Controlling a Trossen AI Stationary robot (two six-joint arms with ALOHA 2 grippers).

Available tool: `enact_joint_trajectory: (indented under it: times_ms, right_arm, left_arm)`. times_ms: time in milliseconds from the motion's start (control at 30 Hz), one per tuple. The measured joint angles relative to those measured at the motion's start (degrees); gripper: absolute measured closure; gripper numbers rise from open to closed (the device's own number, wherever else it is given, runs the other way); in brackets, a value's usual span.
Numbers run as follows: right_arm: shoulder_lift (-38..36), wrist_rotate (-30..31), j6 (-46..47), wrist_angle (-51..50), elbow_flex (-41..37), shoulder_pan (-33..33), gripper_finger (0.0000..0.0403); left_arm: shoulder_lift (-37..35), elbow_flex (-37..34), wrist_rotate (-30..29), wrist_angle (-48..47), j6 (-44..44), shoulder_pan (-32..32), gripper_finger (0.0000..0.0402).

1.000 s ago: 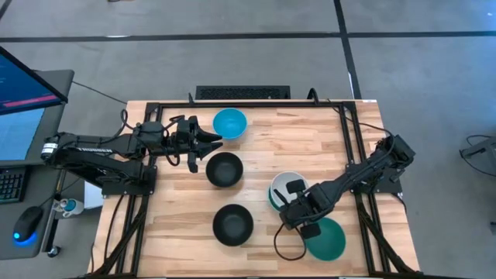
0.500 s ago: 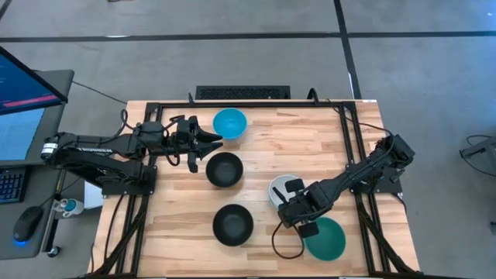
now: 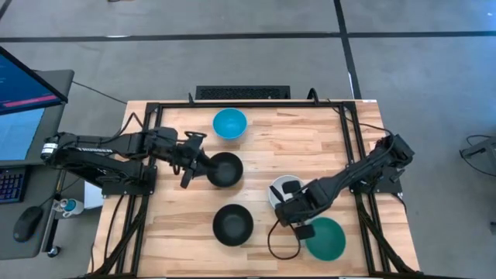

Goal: Nest bowls inside each other
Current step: Stack the blue bowl on top of the white bowl

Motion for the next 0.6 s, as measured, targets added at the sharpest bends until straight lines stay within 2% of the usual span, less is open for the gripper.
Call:
enact_joint_trajectory:
  times_ms: [133, 267, 433, 600]
  right_arm:
    - [0.00, 0.01, 0.48, -0.09, 3.35, -0.90, 0.0336]
    - [0.00, 0.31, 2.02, -0.07, 5.67, -1.87, 0.0336]
    - [0.00, 0.30, 5.72, -1.95, 5.87, -3.22, 0.0336]
    - [-0.02, -1.54, 11.21, -6.49, 5.87, -3.99, 0.0336]
  left_arm:
    - [0.00, 0.02, 3.36, 2.71, 2.27, -0.38, 0.0287]
    - [-0.02, 0.02, 4.98, 1.59, 5.08, -1.32, 0.0287]
    - [-0.02, 0.02, 5.35, -2.97, 6.21, -1.72, 0.0287]
    - [-0.01, 0.02, 5.53, -1.78, 6.36, -1.72, 0.0287]
